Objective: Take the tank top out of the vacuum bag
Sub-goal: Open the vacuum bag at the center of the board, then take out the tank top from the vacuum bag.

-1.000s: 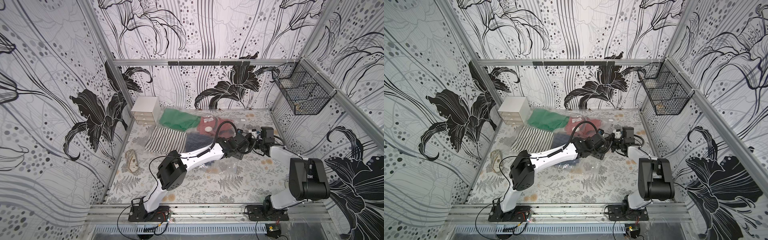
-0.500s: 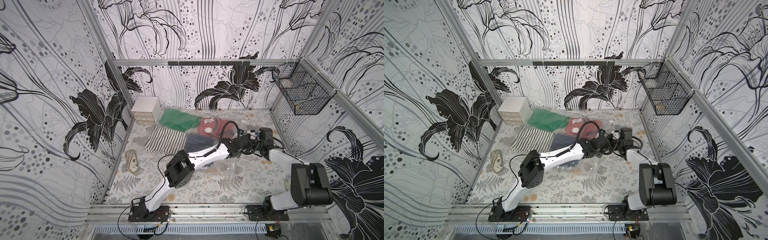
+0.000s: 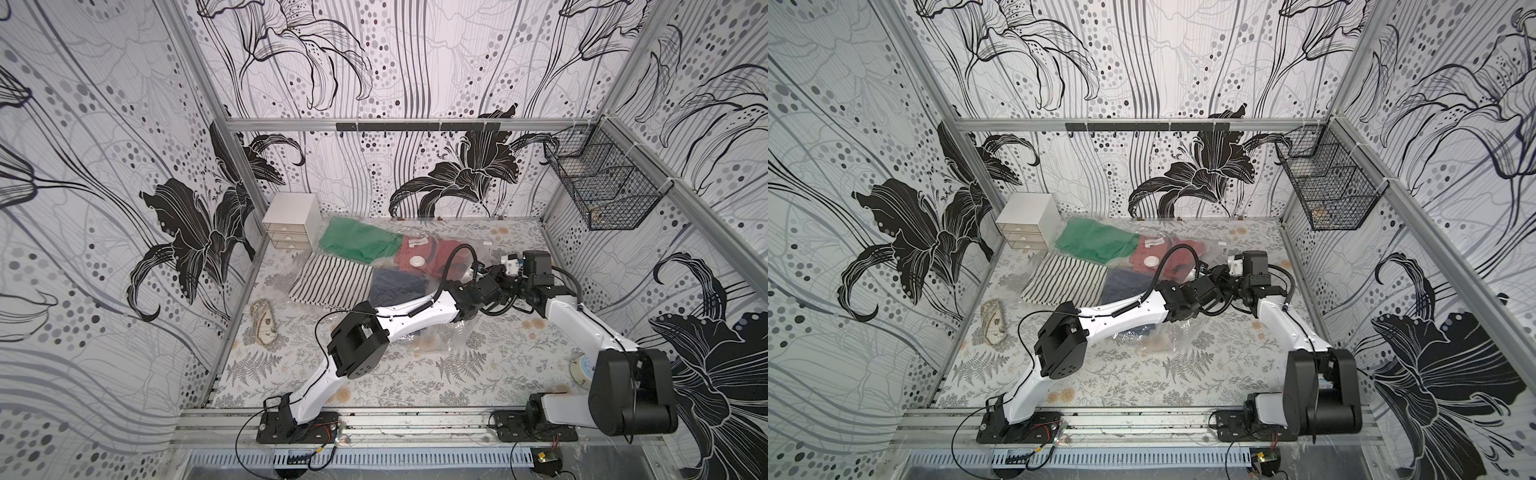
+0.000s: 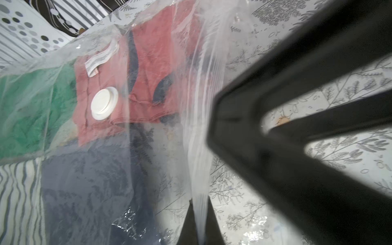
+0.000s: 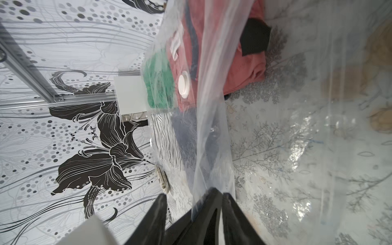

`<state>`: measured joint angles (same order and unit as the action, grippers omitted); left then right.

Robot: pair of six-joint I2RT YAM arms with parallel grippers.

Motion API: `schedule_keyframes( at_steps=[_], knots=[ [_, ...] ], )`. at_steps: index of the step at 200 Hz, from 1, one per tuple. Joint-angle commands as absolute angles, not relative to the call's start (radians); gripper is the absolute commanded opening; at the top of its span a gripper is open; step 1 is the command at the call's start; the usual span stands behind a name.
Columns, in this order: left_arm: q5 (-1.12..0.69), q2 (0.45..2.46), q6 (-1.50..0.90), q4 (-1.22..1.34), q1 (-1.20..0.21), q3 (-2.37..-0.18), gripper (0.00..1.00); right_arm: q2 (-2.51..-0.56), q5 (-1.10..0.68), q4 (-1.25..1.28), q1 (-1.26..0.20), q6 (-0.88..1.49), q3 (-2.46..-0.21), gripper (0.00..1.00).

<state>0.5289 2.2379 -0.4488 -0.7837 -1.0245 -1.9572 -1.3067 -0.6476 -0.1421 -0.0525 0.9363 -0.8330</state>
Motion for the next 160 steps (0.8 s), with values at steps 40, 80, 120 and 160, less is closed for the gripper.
schedule_keyframes(
  at_steps=[40,80,120,160],
  knots=[
    [0.6,2.088,-0.437,-0.723,-1.004,-1.851,0.0,-1.047,-0.54,-0.298,0.163,0.869,-0.744,0.69],
    [0.606,2.056,-0.415,-0.69,-1.005,-1.838,0.0,-1.191,-0.754,-0.052,0.17,0.924,-0.634,0.64],
    [0.583,2.032,-0.378,-0.615,-1.02,-1.799,0.0,-1.318,-0.793,-0.073,0.061,0.774,-0.723,0.65],
    [0.554,2.043,-0.359,-0.578,-1.028,-1.788,0.0,-1.462,-0.657,-0.044,-0.021,0.679,-0.785,0.64]
  ],
)
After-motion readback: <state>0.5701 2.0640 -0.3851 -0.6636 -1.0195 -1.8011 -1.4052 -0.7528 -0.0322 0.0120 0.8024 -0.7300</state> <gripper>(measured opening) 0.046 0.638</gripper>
